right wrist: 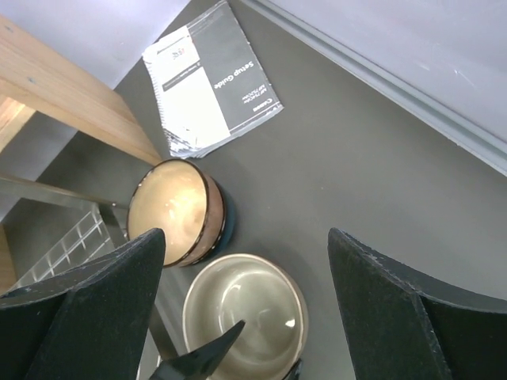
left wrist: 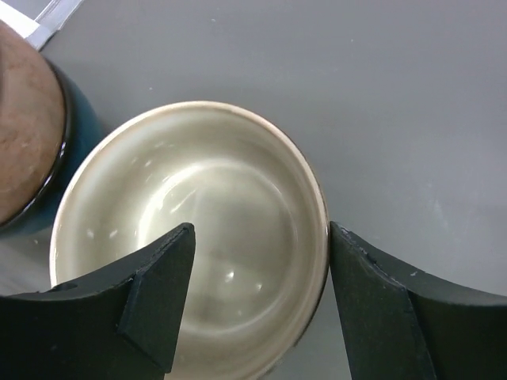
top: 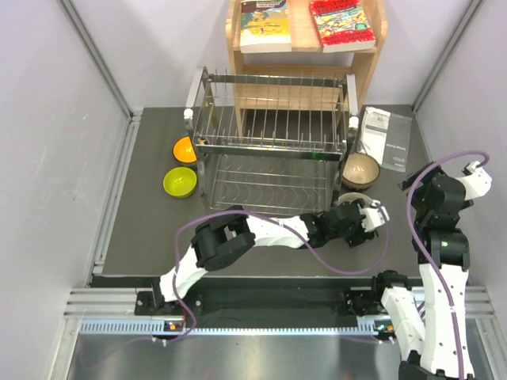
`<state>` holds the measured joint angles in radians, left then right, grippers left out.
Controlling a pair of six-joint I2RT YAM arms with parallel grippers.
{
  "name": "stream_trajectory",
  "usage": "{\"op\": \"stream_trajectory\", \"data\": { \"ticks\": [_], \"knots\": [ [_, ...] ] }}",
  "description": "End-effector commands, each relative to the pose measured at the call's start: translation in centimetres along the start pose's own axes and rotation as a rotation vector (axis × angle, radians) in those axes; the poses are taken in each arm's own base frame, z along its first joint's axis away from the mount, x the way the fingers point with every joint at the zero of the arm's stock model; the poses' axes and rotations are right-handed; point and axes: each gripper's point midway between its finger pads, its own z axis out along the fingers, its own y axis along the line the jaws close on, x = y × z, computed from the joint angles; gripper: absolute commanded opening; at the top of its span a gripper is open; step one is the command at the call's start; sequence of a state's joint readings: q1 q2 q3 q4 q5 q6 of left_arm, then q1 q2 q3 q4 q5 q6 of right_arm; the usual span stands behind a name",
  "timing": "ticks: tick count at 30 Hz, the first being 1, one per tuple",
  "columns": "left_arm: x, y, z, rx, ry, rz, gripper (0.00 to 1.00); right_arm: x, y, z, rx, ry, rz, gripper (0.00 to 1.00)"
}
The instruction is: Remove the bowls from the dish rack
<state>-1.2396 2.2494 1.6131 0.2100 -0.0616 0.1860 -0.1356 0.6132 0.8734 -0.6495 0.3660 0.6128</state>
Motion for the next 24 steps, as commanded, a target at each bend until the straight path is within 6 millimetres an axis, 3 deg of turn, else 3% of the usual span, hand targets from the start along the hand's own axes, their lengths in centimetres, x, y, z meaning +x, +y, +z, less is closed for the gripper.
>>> {"op": "stream_trajectory", "data": {
  "ticks": [1,4,7,13,17,18,20,24],
  "knots": [
    [-10.3,2.5,-5.4,-0.058,-0.307,-0.104,0.72,-1.4,-0.2,0.6,0.028,-0.046,-0.028,0.84],
    [-13.1,3.0,-8.9,-0.055,-0.388,-0.160,0.72,0.2,-1.1,1.4,0.063,0.004,-0.047,0.84],
    [-14.6,3.2,-12.3,-0.055,-0.459,-0.193,0.73,2.1,-1.7,2.2,0.069,0.061,-0.039,0.84],
    [-16.1,3.6,-16.6,-0.050,-0.522,-0.226,0.73,6.0,-2.6,3.4,0.062,0.187,-0.044,0.85],
    [-17.0,1.9,-20.3,0.042,-0.597,-0.333,0.73,9.7,-3.2,4.2,0.063,0.340,-0.045,0.87],
    [-16.9,1.4,-21.6,0.050,-0.607,-0.338,0.77,11.1,-3.9,4.5,0.084,0.387,-0.049,0.87],
    [-16.9,0.6,-23.1,0.042,-0.611,-0.331,0.78,12.0,-3.8,5.0,0.068,0.421,-0.039,0.87],
    [-14.0,0.6,-23.8,0.000,-0.562,-0.365,0.77,13.8,-4.1,5.7,0.063,0.474,-0.037,0.85]
  ]
}}
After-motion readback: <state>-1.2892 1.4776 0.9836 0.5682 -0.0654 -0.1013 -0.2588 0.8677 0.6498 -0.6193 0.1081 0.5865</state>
